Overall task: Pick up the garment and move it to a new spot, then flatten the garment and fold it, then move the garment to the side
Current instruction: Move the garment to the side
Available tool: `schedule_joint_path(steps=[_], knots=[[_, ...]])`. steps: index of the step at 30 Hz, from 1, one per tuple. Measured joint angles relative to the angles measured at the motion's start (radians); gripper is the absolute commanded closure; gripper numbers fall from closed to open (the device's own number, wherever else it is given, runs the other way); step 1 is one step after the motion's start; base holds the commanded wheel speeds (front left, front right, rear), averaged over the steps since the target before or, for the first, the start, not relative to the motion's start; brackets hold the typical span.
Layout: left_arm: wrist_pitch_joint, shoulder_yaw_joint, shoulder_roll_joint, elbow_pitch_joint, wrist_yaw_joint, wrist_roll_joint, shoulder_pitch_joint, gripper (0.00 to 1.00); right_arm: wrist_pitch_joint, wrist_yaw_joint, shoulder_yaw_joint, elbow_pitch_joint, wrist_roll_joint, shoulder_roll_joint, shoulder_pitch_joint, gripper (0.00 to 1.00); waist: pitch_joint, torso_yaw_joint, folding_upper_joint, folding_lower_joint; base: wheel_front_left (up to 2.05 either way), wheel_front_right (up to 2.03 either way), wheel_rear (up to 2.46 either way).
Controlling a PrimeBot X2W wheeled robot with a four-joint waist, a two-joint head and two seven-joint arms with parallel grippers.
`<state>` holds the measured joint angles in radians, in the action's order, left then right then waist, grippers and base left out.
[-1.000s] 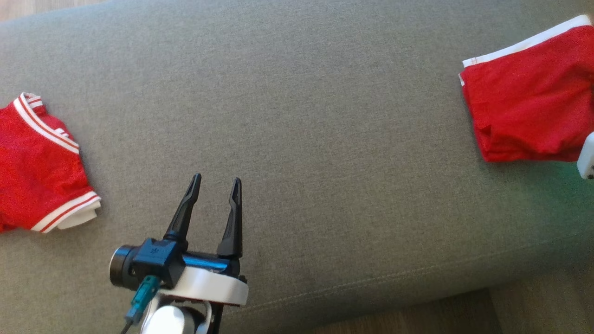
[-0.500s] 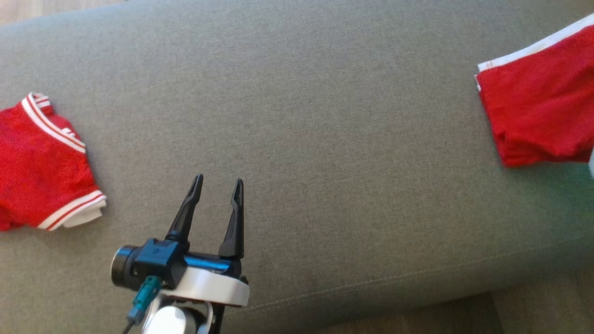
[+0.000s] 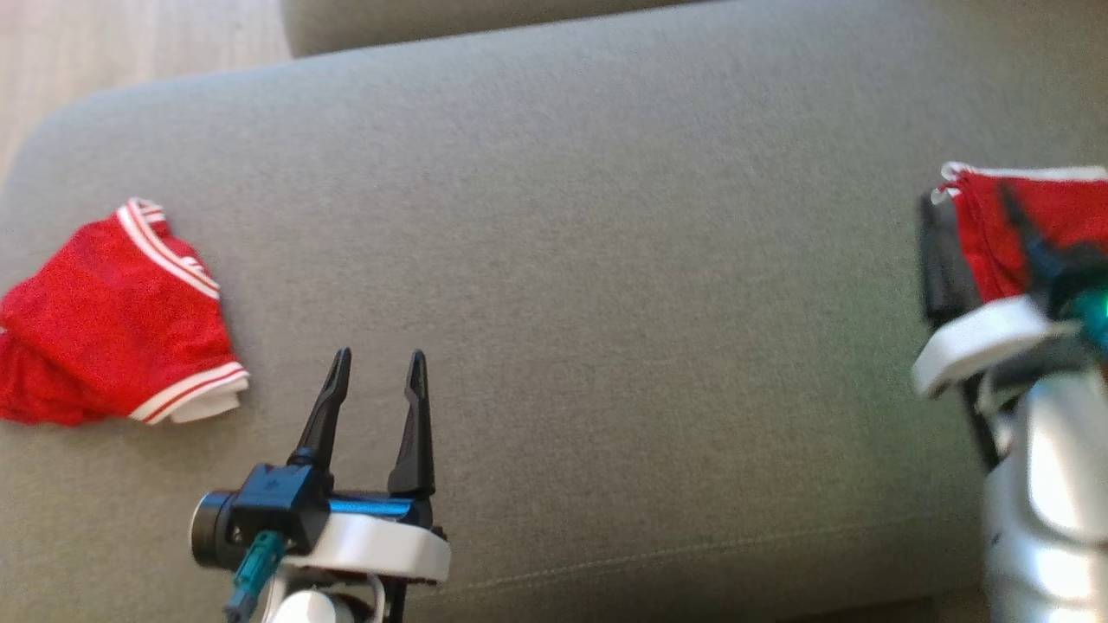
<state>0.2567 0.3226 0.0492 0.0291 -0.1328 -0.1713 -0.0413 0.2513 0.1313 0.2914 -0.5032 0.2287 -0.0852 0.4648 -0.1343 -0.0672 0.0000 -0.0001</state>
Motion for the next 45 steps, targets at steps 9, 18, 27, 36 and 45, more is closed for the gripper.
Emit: schedule_joint_path(steps=[9,18,27,36,45], knots=[[0.0,-0.015,0.0,0.001,-0.026,-0.003,-0.044,0.0,0.001,0.0,-0.184,0.253,-0.23,0.034,-0.258,0.0,0.084,0.052,0.0,0.0,0.0,0.0,0.0],[0.0,-0.035,0.0,0.003,-0.031,0.019,-0.112,0.0,0.001,0.0,-0.197,0.358,-0.28,0.036,-0.47,0.0,0.152,0.098,0.0,0.0,0.0,0.0,0.0],[0.0,-0.07,0.009,0.016,-0.011,0.066,-0.136,0.0,0.001,0.0,-0.203,0.398,-0.293,0.041,-0.593,0.0,0.185,0.103,0.0,0.0,0.0,0.0,0.0],[0.0,-0.091,0.008,0.004,-0.007,0.063,-0.158,0.0,0.001,0.0,-0.21,0.402,-0.304,0.043,-0.615,0.0,0.207,0.097,0.0,0.0,0.0,0.0,0.0],[0.0,-0.094,0.007,-0.013,0.001,0.063,-0.158,0.0,0.001,0.0,-0.21,0.402,-0.31,0.043,-0.619,0.0,0.205,0.106,0.0,0.0,0.0,0.0,0.0]])
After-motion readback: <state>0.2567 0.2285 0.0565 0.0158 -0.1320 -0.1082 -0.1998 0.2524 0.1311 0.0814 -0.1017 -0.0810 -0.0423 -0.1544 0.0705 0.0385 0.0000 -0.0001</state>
